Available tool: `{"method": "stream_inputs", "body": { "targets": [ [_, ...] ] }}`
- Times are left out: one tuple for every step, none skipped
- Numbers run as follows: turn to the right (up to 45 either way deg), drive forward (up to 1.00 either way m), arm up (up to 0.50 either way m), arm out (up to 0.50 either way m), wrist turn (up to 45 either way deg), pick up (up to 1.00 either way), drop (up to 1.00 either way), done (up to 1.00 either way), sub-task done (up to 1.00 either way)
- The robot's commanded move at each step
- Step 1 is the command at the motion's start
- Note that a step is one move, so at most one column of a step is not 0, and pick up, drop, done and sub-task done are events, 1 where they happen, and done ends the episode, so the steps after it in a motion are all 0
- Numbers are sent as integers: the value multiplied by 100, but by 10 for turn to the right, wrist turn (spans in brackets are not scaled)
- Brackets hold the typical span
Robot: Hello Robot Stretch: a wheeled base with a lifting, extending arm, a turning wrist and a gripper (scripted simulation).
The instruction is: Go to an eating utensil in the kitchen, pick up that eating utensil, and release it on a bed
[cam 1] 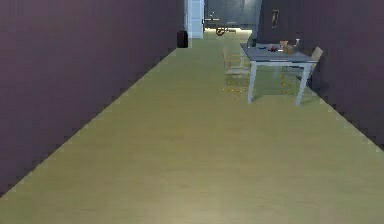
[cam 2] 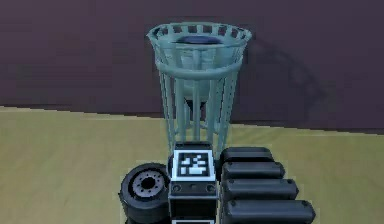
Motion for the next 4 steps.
{"method": "stream_inputs", "body": {
  "targets": [
    [0,100,0,0,0,0,0,0,0],
    [0,100,0,0,0,0,0,0,0],
    [30,0,0,0,0,0,0,0,0],
    [-30,0,0,0,0,0,0,0,0]
  ]
}}
